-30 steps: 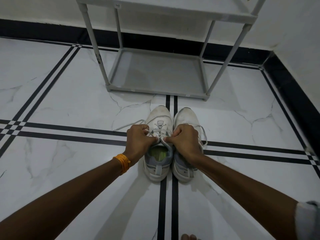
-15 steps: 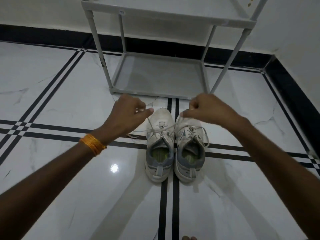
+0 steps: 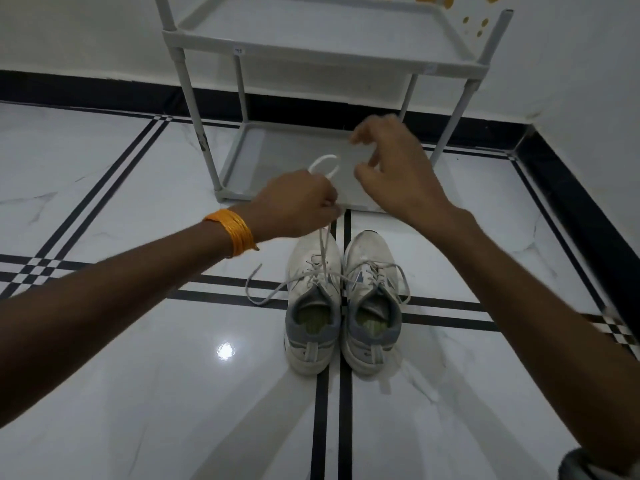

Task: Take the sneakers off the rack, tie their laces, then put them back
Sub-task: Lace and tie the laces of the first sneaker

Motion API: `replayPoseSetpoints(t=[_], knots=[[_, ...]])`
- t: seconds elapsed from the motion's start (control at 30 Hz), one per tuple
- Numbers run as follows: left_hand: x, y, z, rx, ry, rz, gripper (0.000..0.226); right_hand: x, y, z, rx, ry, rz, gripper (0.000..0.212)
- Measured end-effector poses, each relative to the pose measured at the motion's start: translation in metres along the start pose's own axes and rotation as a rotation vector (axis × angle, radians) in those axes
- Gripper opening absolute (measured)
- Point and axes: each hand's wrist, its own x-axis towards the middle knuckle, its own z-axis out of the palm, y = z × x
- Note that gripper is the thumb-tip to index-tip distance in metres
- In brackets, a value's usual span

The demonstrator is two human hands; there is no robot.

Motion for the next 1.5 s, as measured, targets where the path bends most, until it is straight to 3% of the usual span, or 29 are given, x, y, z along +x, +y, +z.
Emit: replayPoseSetpoints(t=[0.03,0.1,0.17,0.3,0.4,0.47,0.53,0.63,0.73,0.8,0.9,1.03,1.17,1.2,1.27,1.33,1.37,1.5], knots=[[0.002,0.0,-0.003,-0.256,-0.017,-0.09,0.04,-0.006,0.004,0.001,-0.006,-0.03,0.073,0.032],[0.002,0.004,-0.008,-0.659,-0.088,-0.23,0.038,-0.02,0.005,0.01,0.125,-0.271,0.24,0.034],[0.0,0.005,-0.008,-0.815,-0.138,-0.294,0.038,-0.03,0.005,0.025,0.295,-0.403,0.301,0.022],[-0.003,0.001,-0.007,-0.97,-0.144,-0.386,0.036,-0.031,0.005,0.025,0.371,-0.275,0.24,0.025],[-0.007,-0.007,-0.012,-1.055,-0.186,-0.36,0.025,-0.028,-0.001,0.005,0.537,-0.203,0.265,0.025],[-0.012,-0.013,-0.013,-1.025,-0.251,-0.313,0.026,-0.021,-0.009,-0.005,0.695,-0.146,0.302,0.022],[-0.014,-0.014,-0.007,-0.932,-0.266,-0.291,0.046,-0.012,-0.02,-0.008,0.847,-0.131,0.314,0.018],[-0.013,0.001,0.011,-0.712,0.046,-0.224,0.06,0.002,-0.035,-0.004,0.904,-0.143,0.277,0.016],[-0.009,0.004,0.026,-0.272,0.409,-0.017,0.062,0.007,-0.035,0.007,0.98,-0.059,0.341,0.02],[-0.008,-0.004,0.026,-0.136,0.5,-0.02,0.058,0.007,-0.027,0.012,1.084,0.025,0.414,0.019],[-0.013,-0.01,0.026,-0.129,0.552,-0.038,0.054,0.006,-0.012,0.017,1.196,0.123,0.475,0.016],[-0.02,-0.011,0.029,0.022,0.597,0.193,0.025,0.008,0.0,0.029,1.321,0.173,0.622,0.011],[-0.017,-0.006,0.026,-0.18,0.495,-0.034,0.019,0.0,0.013,0.047,1.256,-0.038,0.91,0.008],[-0.016,-0.003,0.022,-0.273,0.396,-0.125,0.018,-0.004,0.015,0.048,1.2,-0.131,0.945,0.006],[-0.012,-0.001,0.01,-0.532,0.042,-0.33,0.018,-0.013,0.013,0.048,1.097,-0.265,0.961,0.019],[-0.009,-0.002,-0.002,-0.812,-0.262,-0.516,0.02,-0.023,0.01,0.044,0.923,-0.274,0.844,0.03],[-0.008,-0.005,-0.006,-0.923,-0.327,-0.568,0.022,-0.027,0.006,0.041,0.84,-0.26,0.759,0.03],[-0.006,-0.012,-0.011,-1.192,-0.328,-0.612,0.024,-0.039,-0.017,0.024,0.736,-0.304,0.501,0.031]])
